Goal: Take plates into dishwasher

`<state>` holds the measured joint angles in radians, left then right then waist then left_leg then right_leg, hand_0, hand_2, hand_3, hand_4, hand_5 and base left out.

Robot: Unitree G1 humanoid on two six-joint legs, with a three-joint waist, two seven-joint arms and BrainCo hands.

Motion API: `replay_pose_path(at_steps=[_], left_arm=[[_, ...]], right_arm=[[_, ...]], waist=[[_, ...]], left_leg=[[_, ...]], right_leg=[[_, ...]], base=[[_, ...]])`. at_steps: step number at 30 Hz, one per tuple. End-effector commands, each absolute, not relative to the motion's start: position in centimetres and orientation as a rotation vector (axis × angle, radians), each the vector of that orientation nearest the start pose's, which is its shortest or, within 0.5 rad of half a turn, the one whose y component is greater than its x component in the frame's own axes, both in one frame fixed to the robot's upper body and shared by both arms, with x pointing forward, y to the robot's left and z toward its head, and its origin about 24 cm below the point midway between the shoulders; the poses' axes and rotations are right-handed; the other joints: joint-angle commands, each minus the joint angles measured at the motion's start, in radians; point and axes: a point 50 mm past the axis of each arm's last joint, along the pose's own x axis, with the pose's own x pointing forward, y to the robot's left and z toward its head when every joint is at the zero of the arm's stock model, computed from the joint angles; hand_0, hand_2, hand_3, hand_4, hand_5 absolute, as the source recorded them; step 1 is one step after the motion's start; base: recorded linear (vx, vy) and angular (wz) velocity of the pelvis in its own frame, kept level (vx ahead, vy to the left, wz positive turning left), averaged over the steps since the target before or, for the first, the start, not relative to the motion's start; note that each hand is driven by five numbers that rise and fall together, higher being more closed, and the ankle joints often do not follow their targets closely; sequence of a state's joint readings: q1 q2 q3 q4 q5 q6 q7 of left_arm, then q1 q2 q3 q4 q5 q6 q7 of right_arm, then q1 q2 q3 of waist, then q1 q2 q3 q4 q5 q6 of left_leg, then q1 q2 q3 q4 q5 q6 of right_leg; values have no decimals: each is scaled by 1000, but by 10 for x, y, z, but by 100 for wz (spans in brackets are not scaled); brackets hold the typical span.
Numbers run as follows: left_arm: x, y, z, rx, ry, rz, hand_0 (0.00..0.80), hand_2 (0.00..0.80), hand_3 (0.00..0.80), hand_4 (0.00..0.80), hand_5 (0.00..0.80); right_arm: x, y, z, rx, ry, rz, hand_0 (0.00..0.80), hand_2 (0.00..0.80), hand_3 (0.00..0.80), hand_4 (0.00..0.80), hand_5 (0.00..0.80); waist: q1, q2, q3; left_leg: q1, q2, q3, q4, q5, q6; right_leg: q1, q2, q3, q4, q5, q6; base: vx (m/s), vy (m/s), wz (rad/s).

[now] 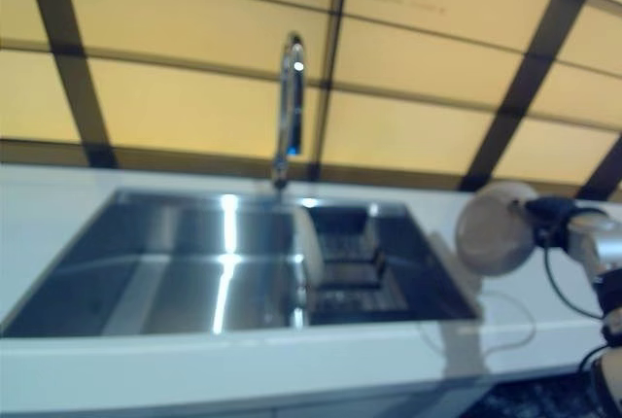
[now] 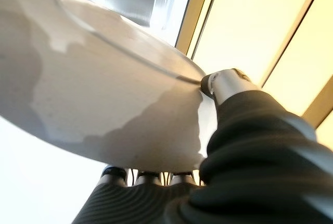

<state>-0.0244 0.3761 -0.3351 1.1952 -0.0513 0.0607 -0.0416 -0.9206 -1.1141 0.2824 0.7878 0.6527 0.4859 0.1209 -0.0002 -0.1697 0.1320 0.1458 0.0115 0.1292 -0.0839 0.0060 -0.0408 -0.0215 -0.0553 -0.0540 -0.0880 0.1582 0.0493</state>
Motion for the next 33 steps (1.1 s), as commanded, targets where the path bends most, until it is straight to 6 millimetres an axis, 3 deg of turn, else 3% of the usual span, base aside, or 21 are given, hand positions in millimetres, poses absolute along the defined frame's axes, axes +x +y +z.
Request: replay_pose_path(at_steps=[1, 7, 11, 13, 14, 17, 20, 22, 23, 27, 33], left_arm=[[105, 278, -145, 583, 1287, -72, 0, 0, 0, 0, 0], [102, 281, -145, 624, 1308, -93, 0, 0, 0, 0, 0], [100, 284, -145, 647, 1317, -109, 0, 0, 0, 0, 0], [101, 290, -142, 642, 1320, -67, 0, 0, 0, 0, 0], [101, 293, -141, 635, 1326, -37, 0, 0, 0, 0, 0], [94, 304, -138, 595, 1348, 54, 0, 0, 0, 0, 0], [90, 307, -138, 542, 1358, 98, 0, 0, 0, 0, 0], [91, 311, -137, 495, 1351, 154, 0, 0, 0, 0, 0], [95, 312, -135, 482, 1334, 175, 0, 0, 0, 0, 0], [108, 304, -135, 451, 1277, 183, 0, 0, 0, 0, 0], [107, 291, -140, 423, 1272, 161, 0, 0, 0, 0, 0]], right_arm=[[314, -398, 286, -271, 102, -423, 800, 800, 800, 800, 800], [298, -414, 281, -256, 136, -457, 800, 800, 800, 800, 800], [292, -420, 274, -242, 138, -464, 800, 800, 800, 800, 800], [291, -420, 269, -232, 133, -468, 800, 800, 800, 800, 800], [291, -418, 270, -227, 123, -464, 800, 800, 800, 800, 800], [287, -420, 278, -210, 91, -446, 800, 800, 800, 800, 800], [287, -424, 275, -205, 90, -453, 800, 800, 800, 800, 800], [283, -432, 274, -183, 93, -475, 800, 800, 800, 800, 800], [279, -438, 274, -178, 101, -489, 800, 800, 800, 800, 800], [268, -448, 276, -168, 105, -540, 800, 800, 800, 800, 800], [258, -455, 266, -179, 136, -565, 800, 800, 800, 800, 800]], waist=[[0, 21, -16], [-26, 26, -12], [-40, 35, 2], [-33, 51, 12], [-22, 62, 13], [21, 47, -16], [45, 19, -22], [77, -14, -22], [86, -23, -12], [82, -21, 9], [66, -11, 8]], left_leg=[[-30, -13, 4, 8, -56, 69], [-32, -18, 20, 33, -69, 78], [-17, -16, 27, 21, -64, 70], [-27, -7, 40, 10, -39, 73], [-42, -3, 51, 14, -31, 80], [-163, -13, 67, 105, -43, 97], [-239, -18, 66, 175, -50, 97], [-328, 4, 90, 227, -52, 72], [-367, 29, 102, 244, -38, 51], [-402, 56, 120, 228, 17, 30], [-360, 44, 116, 147, 49, 23]], right_leg=[[39, -32, -19, 38, -44, 102], [0, -45, 1, 78, -31, 117], [-49, -53, -17, 91, 11, 138], [-74, -31, -46, 207, -13, 127], [-55, -16, -66, 285, -68, 109], [48, -15, -59, 402, -132, 82], [118, -27, -45, 350, -150, 81], [202, -33, -64, 222, -233, 67], [226, -12, -57, 172, -265, 53], [229, 16, -71, 123, -266, 35], [219, 33, -71, 114, -268, 21]], base=[[-18, 33, -8], [-2, 61, -15], [-37, 30, -25], [-244, 32, -41], [-308, -1, -42], [-386, -65, -47], [-206, -140, -52], [-274, -292, -41], [-264, -292, -21], [-248, -170, -2], [-155, -47, -3]])
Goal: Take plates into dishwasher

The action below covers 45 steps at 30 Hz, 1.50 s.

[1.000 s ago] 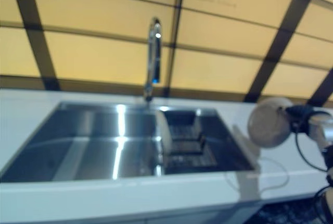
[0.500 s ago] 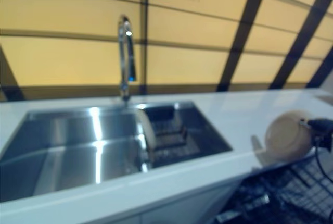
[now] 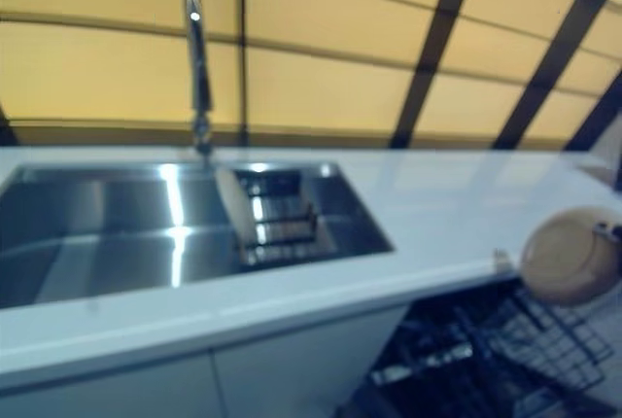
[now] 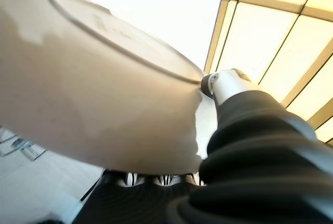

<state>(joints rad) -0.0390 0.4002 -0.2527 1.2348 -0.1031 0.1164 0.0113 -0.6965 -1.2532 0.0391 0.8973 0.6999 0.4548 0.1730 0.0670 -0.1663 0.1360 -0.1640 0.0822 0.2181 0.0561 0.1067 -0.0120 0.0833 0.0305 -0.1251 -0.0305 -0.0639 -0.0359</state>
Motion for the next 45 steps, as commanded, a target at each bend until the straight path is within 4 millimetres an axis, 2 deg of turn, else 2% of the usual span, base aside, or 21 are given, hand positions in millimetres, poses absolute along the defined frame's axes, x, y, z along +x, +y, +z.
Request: replay_pose_path(at_steps=[1, 8, 11, 12, 16, 17, 20, 21, 22, 24, 25, 26, 27, 29, 30, 31, 33, 36, 41, 45], left_arm=[[106, 291, -141, 424, 1273, 165, 0, 0, 0, 0, 0], [104, 290, -142, 435, 1286, 176, 0, 0, 0, 0, 0], [104, 295, -140, 446, 1293, 191, 0, 0, 0, 0, 0], [104, 295, -140, 436, 1291, 202, 0, 0, 0, 0, 0], [104, 296, -140, 421, 1289, 214, 0, 0, 0, 0, 0], [99, 295, -141, 402, 1295, 224, 0, 0, 0, 0, 0], [92, 293, -144, 370, 1303, 230, 0, 0, 0, 0, 0], [92, 291, -144, 356, 1303, 230, 0, 0, 0, 0, 0], [93, 291, -144, 355, 1304, 219, 0, 0, 0, 0, 0], [93, 291, -144, 356, 1304, 216, 0, 0, 0, 0, 0], [95, 290, -144, 354, 1305, 208, 0, 0, 0, 0, 0], [95, 290, -144, 354, 1305, 207, 0, 0, 0, 0, 0], [98, 286, -145, 347, 1300, 202, 0, 0, 0, 0, 0], [100, 284, -145, 331, 1302, 202, 0, 0, 0, 0, 0], [102, 285, -145, 332, 1304, 195, 0, 0, 0, 0, 0], [107, 283, -144, 347, 1296, 177, 0, 0, 0, 0, 0], [113, 283, -142, 373, 1287, 160, 0, 0, 0, 0, 0], [114, 284, -142, 387, 1285, 153, 0, 0, 0, 0, 0], [98, 289, -144, 389, 1318, 165, 0, 0, 0, 0, 0], [98, 288, -145, 379, 1314, 155, 0, 0, 0, 0, 0]], right_arm=[[257, -455, 266, -181, 145, -563, 800, 800, 800, 800, 800], [252, -459, 252, -225, 215, -536, 800, 800, 800, 800, 800], [254, -456, 251, -246, 230, -496, 800, 800, 800, 800, 800], [257, -453, 253, -262, 234, -475, 800, 800, 800, 800, 800], [263, -447, 254, -278, 230, -442, 800, 800, 800, 800, 800], [267, -444, 255, -304, 235, -415, 800, 800, 800, 800, 800], [267, -443, 257, -340, 249, -397, 800, 800, 800, 800, 800], [268, -442, 257, -341, 250, -393, 800, 800, 800, 800, 800], [266, -443, 258, -345, 252, -405, 800, 800, 800, 800, 800], [266, -443, 258, -345, 254, -409, 800, 800, 800, 800, 800], [265, -444, 259, -344, 256, -415, 800, 800, 800, 800, 800], [264, -444, 259, -342, 256, -417, 800, 800, 800, 800, 800], [257, -448, 263, -344, 264, -434, 800, 800, 800, 800, 800], [248, -454, 267, -358, 269, -464, 800, 800, 800, 800, 800], [242, -459, 269, -362, 268, -483, 800, 800, 800, 800, 800], [238, -461, 263, -344, 266, -511, 800, 800, 800, 800, 800], [230, -467, 253, -343, 281, -538, 800, 800, 800, 800, 800], [227, -471, 248, -353, 291, -548, 800, 800, 800, 800, 800], [229, -472, 253, -436, 351, -506, 800, 800, 800, 800, 800], [235, -467, 250, -505, 380, -443, 800, 800, 800, 800, 800]], waist=[[-3, -12, 3], [-14, 8, -14], [-19, 21, -13], [-18, 27, -11], [-14, 37, -7], [-12, 39, 4], [-2, 43, 25], [-4, 36, 36], [-15, 21, 36], [-19, 17, 36], [-32, -1, 34], [-35, -1, 34], [-59, -23, 19], [-95, 0, -10], [-114, 19, -28], [-125, 34, -33], [-124, 33, -32], [-118, 37, -28], [-109, 47, -43], [-111, 49, -45]], left_leg=[[-45, -27, 25, 0, -49, -6], [-19, -38, 21, -43, -36, -3], [1, -26, 12, -79, -7, -19], [-4, -15, 14, -91, 14, -31], [-17, 6, 20, -118, 39, -47], [-38, 20, 20, -137, 50, -64], [-62, 32, -16, -129, 66, -81], [-46, 26, -42, -15, 38, -69], [-37, 20, -41, 97, -18, -52], [-39, 20, -40, 126, -38, -48], [-25, 18, -36, 231, -83, -30], [-30, 21, -38, 248, -95, -29], [16, -5, -64, 357, -182, -7], [161, -22, -81, 253, -194, -24], [226, -28, -83, 118, -180, -38], [223, -42, -86, 27, -173, -35], [220, -54, -103, -14, -163, -33], [227, -63, -111, -49, -152, -31], [246, -89, -113, -97, -140, -10], [248, -97, -106, -103, -140, -2]], right_leg=[[108, -49, 1, 66, -52, 102], [105, -37, 3, 105, -86, 87], [87, -22, 2, 128, -102, 74], [87, -8, 2, 136, -115, 62], [81, 15, 2, 143, -122, 48], [82, 29, 1, 148, -125, 39], [82, 38, 8, 129, -93, 36], [65, 23, 2, 118, -72, 31], [45, 0, -13, 113, -53, 28], [41, -7, -19, 111, -49, 28], [25, -31, -26, 105, -29, 24], [24, -31, -27, 104, -28, 24], [-3, -64, -30, 86, 8, 34], [-35, -54, -40, 95, 12, 44], [-43, -43, -46, 98, 11, 48], [-51, -45, -60, 106, 12, 62], [-63, -45, -58, 104, 21, 69], [-68, -44, -56, 97, 32, 79], [-59, -43, -27, 57, 56, 86], [-55, -43, -12, 38, 67, 90]], base=[[-153, -25, 2], [-132, -29, 5], [-213, -82, 0], [-186, -81, -2], [-129, -72, -1], [-197, -114, -2], [-241, -98, -4], [-349, -81, -4], [-284, -59, -5], [-128, -16, 6], [-108, -12, 10], [-177, 22, -3], [-137, 102, -20], [-92, 171, -2], [-83, 171, 44], [-126, 139, 66], [-101, 43, 69], [-43, 26, 52], [-22, 80, 4], [-10, 55, -11]])
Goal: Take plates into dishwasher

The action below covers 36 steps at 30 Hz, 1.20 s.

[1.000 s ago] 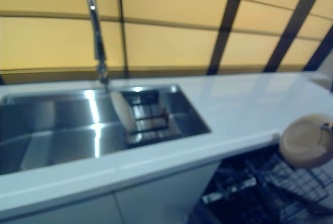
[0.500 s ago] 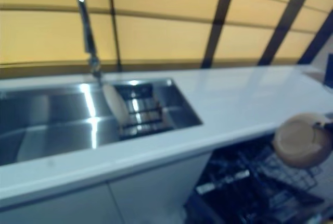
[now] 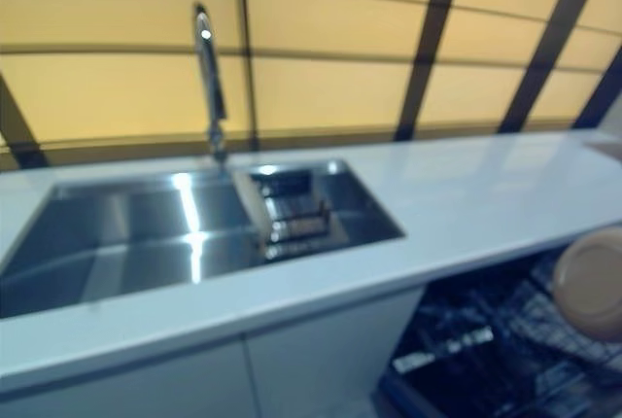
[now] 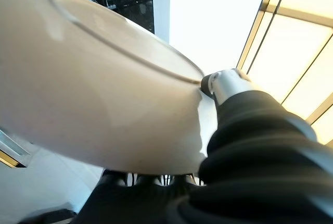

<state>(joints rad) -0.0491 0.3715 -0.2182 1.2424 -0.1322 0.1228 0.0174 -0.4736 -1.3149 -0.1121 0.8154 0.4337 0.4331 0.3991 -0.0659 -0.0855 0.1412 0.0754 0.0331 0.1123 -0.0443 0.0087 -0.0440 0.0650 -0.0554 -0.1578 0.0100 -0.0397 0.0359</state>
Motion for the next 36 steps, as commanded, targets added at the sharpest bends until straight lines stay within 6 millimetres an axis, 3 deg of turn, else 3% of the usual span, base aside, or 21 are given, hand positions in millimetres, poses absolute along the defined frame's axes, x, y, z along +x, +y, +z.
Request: replay_pose_path(at_steps=[1, 7, 15, 25, 36], left_arm=[[99, 287, -145, 377, 1311, 152, 0, 0, 0, 0, 0], [98, 286, -145, 383, 1303, 141, 0, 0, 0, 0, 0], [97, 286, -145, 371, 1308, 141, 0, 0, 0, 0, 0], [99, 288, -144, 370, 1297, 147, 0, 0, 0, 0, 0], [105, 282, -144, 351, 1266, 137, 0, 0, 0, 0, 0]], right_arm=[[238, -465, 248, -527, 393, -423, 800, 800, 800, 800, 800], [243, -461, 241, -595, 402, -401, 800, 800, 800, 800, 800], [260, -441, 235, -731, 385, -290, 800, 800, 800, 800, 800], [274, -420, 201, -722, 371, -198, 800, 800, 800, 800, 800], [293, -384, 160, -729, 392, -84, 800, 800, 800, 800, 800]], waist=[[22, -32, -49], [28, -37, -44], [36, -42, -29], [42, -36, -5], [46, -17, 36]], left_leg=[[10, -50, 1, -7, -41, 33], [13, -53, 7, -16, -40, 41], [11, -52, 19, -18, -36, 47], [2, -50, 25, -12, -37, 53], [-10, -54, 29, 0, -42, 58]], right_leg=[[-36, 43, 26, -10, 49, 21], [-32, 42, 36, -36, 69, 28], [-34, 38, 39, -60, 95, 42], [-41, 34, 36, -70, 107, 50], [-46, 23, 28, -72, 107, 52]], base=[[0, 0, 0], [-18, -7, -7], [-24, -18, -4], [-6, -14, 0], [-3, -1, 0]])
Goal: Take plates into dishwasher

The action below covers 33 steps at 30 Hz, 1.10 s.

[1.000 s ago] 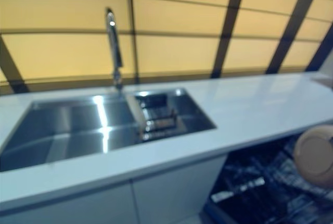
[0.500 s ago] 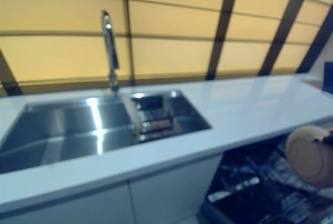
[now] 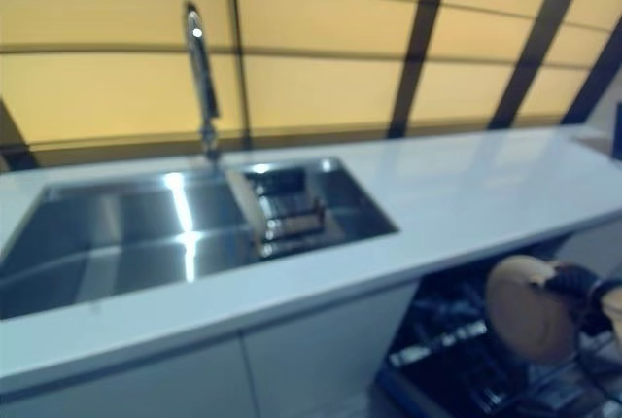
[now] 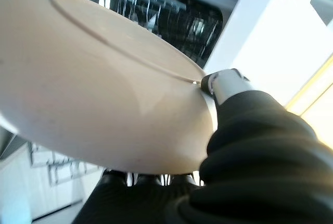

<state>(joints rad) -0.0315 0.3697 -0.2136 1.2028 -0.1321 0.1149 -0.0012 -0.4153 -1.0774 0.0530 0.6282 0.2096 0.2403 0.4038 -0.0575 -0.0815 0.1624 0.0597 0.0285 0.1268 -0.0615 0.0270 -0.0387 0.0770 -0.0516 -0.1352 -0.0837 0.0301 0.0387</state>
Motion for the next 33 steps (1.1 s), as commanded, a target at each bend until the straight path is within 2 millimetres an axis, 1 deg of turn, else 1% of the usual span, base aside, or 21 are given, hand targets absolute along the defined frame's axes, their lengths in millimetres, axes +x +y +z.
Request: replay_pose_path(at_steps=[1, 5, 9, 13, 18, 24, 27, 30, 33], left_arm=[[105, 281, -144, 351, 1264, 137, 0, 0, 0, 0, 0], [107, 281, -143, 343, 1255, 134, 0, 0, 0, 0, 0], [111, 278, -143, 328, 1234, 127, 0, 0, 0, 0, 0], [117, 276, -141, 300, 1199, 135, 0, 0, 0, 0, 0], [119, 276, -140, 266, 1170, 147, 0, 0, 0, 0, 0], [118, 280, -139, 240, 1164, 171, 0, 0, 0, 0, 0], [118, 280, -139, 226, 1161, 178, 0, 0, 0, 0, 0], [120, 279, -139, 217, 1153, 172, 0, 0, 0, 0, 0], [122, 278, -138, 216, 1149, 169, 0, 0, 0, 0, 0]], right_arm=[[294, -381, 157, -731, 395, -80, 800, 800, 800, 800, 800], [298, -372, 146, -739, 405, -55, 800, 800, 800, 800, 800], [300, -366, 136, -787, 429, -27, 800, 800, 800, 800, 800], [303, -361, 131, -866, 435, -19, 800, 800, 800, 800, 800], [307, -355, 127, -953, 448, -6, 800, 800, 800, 800, 800], [311, -351, 125, -1043, 458, 6, 800, 800, 800, 800, 800], [311, -350, 120, -1061, 476, 15, 800, 800, 800, 800, 800], [310, -352, 111, -1065, 505, 14, 800, 800, 800, 800, 800], [310, -352, 107, -1076, 516, 13, 800, 800, 800, 800, 800]], waist=[[37, -20, 18], [38, -12, 26], [40, -6, 35], [44, 0, 49], [50, 11, 69], [53, 27, 90], [54, 34, 94], [56, 41, 98], [57, 44, 99]], left_leg=[[4, -49, 15, 20, -61, 53], [2, -51, 17, 21, -62, 54], [-2, -53, 17, 26, -63, 55], [-11, -55, 16, 33, -64, 56], [-26, -59, 11, 43, -64, 56], [-42, -64, 7, 49, -62, 54], [-45, -67, 5, 48, -61, 54], [-47, -70, 2, 49, -62, 53], [-48, -72, 1, 50, -63, 54]], right_leg=[[-59, 18, 5, 23, 37, 49], [-61, 15, 2, 24, 37, 49], [-63, 12, 1, 26, 36, 49], [-70, 8, -1, 30, 36, 50], [-80, 2, -5, 33, 37, 50], [-91, -3, -9, 37, 37, 49], [-93, -6, -11, 36, 36, 49], [-94, -10, -14, 36, 36, 50], [-95, -11, -14, 38, 35, 51]], base=[[0, 0, 0], [0, 0, 0], [0, 0, 0], [-15, -7, 1], [-24, -8, 2], [0, 0, 0], [0, 0, 0], [0, 0, 0], [-3, -1, 2]])
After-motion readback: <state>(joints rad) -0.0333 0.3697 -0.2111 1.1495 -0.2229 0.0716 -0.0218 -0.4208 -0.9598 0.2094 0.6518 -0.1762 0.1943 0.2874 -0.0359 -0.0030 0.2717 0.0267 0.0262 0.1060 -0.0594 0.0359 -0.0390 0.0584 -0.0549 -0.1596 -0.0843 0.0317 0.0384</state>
